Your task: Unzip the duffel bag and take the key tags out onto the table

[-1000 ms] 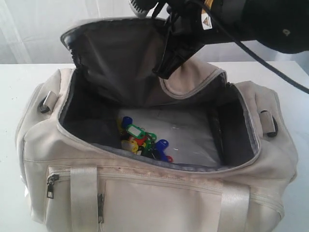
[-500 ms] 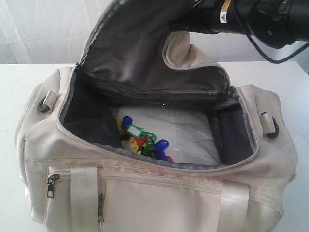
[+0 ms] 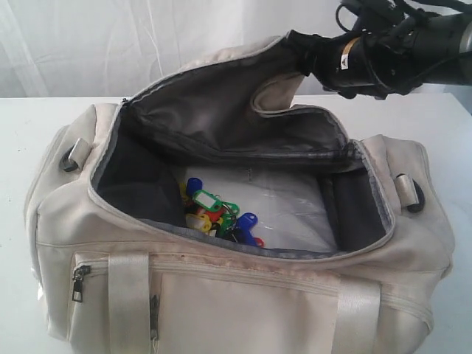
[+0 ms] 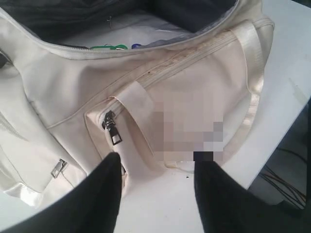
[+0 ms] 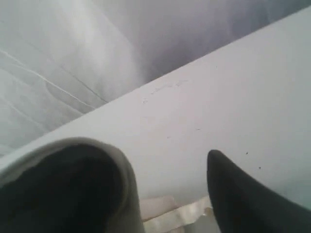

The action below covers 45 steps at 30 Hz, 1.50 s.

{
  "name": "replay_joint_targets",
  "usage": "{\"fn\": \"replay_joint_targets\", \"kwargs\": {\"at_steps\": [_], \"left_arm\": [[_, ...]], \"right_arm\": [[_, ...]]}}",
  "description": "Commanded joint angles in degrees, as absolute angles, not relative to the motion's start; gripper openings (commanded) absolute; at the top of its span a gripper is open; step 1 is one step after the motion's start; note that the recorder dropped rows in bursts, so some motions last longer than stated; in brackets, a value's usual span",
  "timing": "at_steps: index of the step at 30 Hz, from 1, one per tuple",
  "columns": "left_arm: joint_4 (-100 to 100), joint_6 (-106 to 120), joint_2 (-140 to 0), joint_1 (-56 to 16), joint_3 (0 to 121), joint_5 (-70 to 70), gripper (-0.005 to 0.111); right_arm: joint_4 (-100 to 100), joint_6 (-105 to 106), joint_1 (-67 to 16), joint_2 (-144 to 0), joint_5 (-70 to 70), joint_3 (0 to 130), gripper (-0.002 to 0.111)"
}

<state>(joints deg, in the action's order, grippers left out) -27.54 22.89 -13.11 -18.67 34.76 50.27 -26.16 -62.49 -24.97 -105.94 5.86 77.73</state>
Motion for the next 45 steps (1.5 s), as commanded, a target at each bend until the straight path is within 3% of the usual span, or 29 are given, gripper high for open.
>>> {"fn": "replay_joint_targets", "kwargs": {"at_steps": [1,5,10,13,18,26,32,38,41,45], "left_arm": [[-28.2,22.81,-12.52,-18.54,34.5,50.86,0.051],[-28.2,22.81,-12.52,-18.54,34.5,50.97,0.051],[-28.2,22.68,-12.52,-18.54,34.5,50.97,0.051],[-28.2,22.68,-12.52,-18.54,34.5,50.97,0.051],[-28.2,22.68,-12.52,-18.54,34.5,50.97,0.051],[-28.2,22.68,-12.52,-18.54,34.5,50.97,0.051],[-28.2,22.7,-12.52,-18.54,34.5,51.08,0.051],[-28.2,22.7,-12.52,-18.54,34.5,51.08,0.051],[-28.2,22.96,-12.52,-18.54,34.5,51.08,0.051],[-28.67,22.51,-12.52,-18.54,34.5,52.02,0.051]], "right_arm": [[-19.45,-66.17,-24.32,-105.81,2.93,78.24,0.049],[-15.14,-68.27,-23.32,-105.82,-9.16,78.75,0.042],[-15.13,-69.25,-21.49,-106.22,-6.84,82.08,0.04],[-15.43,-68.28,-21.0,-106.22,4.01,83.62,0.04],[-11.86,-47.43,-21.69,-106.64,15.85,83.9,0.041],[15.75,-1.54,-22.4,-108.18,23.35,83.9,0.049],[21.14,4.35,-22.4,-104.96,25.15,85.67,0.041],[28.66,32.95,-23.95,-101.77,57.19,87.25,0.04],[36.81,34.16,-24.56,-101.89,59.96,87.25,0.04],[38.03,34.77,-28.13,-102.29,59.61,87.25,0.051]]}}
